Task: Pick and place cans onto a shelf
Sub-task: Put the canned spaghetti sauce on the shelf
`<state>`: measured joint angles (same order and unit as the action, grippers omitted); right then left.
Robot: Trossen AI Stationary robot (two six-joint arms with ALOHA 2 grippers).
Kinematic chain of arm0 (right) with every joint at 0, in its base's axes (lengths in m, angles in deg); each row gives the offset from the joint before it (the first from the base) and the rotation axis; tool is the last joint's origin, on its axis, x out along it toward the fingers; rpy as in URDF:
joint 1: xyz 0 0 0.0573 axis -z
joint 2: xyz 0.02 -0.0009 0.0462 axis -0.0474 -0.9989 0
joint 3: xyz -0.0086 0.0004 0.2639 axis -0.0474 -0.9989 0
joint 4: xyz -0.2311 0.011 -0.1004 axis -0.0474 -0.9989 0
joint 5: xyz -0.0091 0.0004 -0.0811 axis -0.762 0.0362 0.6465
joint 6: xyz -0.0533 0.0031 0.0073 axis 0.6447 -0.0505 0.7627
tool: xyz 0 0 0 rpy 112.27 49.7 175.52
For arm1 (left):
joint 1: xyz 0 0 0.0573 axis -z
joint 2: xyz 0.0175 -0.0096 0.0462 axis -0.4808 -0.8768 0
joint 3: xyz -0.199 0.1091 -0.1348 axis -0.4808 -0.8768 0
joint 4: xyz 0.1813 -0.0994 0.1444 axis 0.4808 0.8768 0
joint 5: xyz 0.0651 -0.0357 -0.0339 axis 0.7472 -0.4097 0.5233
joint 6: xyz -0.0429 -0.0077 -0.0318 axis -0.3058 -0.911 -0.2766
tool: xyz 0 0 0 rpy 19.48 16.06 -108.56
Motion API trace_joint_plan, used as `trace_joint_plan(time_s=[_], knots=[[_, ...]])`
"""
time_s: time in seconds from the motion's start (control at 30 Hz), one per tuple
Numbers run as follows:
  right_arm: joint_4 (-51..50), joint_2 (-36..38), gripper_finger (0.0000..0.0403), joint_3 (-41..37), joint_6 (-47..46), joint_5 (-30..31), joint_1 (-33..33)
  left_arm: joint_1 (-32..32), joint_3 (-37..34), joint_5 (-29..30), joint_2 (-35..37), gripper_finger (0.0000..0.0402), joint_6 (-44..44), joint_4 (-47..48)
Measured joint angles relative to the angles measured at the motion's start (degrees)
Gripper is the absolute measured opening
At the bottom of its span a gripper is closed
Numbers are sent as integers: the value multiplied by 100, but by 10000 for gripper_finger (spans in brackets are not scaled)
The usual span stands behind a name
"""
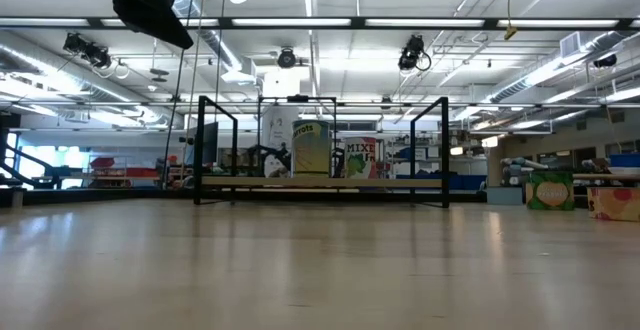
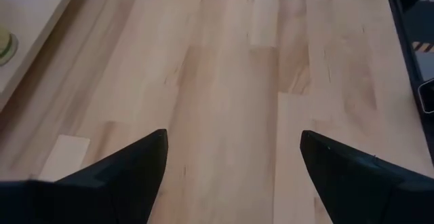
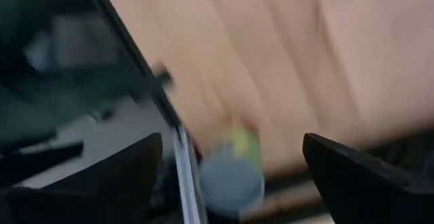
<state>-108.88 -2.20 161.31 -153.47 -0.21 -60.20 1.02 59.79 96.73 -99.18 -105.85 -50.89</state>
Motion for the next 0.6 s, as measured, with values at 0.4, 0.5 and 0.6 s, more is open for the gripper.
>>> trace_joint_plan(time_s=[0.4,0.5,0.6], knots=[[230,-685,368,-16,-1745,-625,-828,0,0,0,0,341,4,-125],[179,-723,372,-39,-1944,-478,-903,0,0,0,0,341,3,-124],[332,-705,374,-164,-2062,-454,-904,-2,0,0,0,341,4,-122]])
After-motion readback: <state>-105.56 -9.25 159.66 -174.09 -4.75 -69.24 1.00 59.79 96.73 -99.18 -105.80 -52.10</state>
